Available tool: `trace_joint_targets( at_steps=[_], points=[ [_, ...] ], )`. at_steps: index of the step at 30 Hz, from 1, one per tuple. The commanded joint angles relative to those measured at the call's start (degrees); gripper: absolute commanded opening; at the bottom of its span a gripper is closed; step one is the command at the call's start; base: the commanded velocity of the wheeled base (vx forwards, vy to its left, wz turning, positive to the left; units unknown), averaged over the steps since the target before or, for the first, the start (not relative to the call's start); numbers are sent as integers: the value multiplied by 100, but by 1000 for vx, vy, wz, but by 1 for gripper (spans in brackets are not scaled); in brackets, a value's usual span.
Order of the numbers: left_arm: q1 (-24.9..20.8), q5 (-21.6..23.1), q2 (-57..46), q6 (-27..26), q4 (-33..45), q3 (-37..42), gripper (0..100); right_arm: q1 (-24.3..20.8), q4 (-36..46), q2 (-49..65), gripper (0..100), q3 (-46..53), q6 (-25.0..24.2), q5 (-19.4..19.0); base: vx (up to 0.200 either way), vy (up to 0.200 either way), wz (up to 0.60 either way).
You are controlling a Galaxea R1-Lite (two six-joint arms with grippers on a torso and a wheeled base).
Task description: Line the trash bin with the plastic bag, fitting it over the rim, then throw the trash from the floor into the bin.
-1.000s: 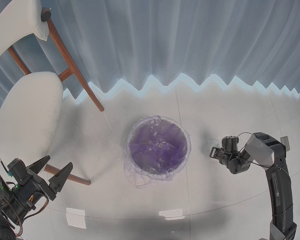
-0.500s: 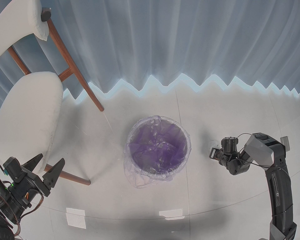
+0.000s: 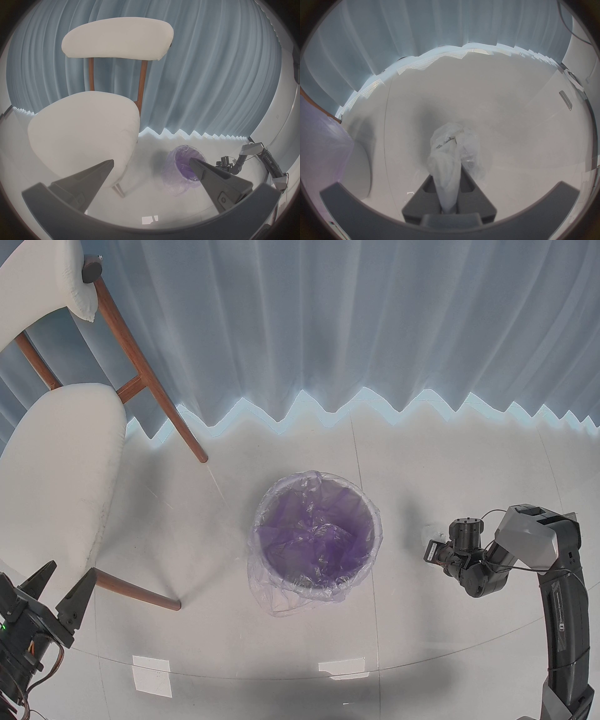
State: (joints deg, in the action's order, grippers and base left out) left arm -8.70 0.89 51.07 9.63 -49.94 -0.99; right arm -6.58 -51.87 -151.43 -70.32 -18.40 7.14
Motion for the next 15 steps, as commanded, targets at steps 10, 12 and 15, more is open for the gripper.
trace_joint_targets(
  at_steps=[10, 12, 15],
  points=[
    [132, -133, -3867, -383, 3263, 72, 100, -1, -1501, 817, 0, 2145, 82, 59, 0, 0, 0],
    [132, -124, -4360, -418, 3755, 64, 100, -10, -1686, 896, 0, 2408, 91, 59, 0, 0, 0],
    [132, -177, -4641, -524, 4019, 99, 100, -10, -1932, 993, 0, 2716, 152, 59, 0, 0, 0]
  ],
)
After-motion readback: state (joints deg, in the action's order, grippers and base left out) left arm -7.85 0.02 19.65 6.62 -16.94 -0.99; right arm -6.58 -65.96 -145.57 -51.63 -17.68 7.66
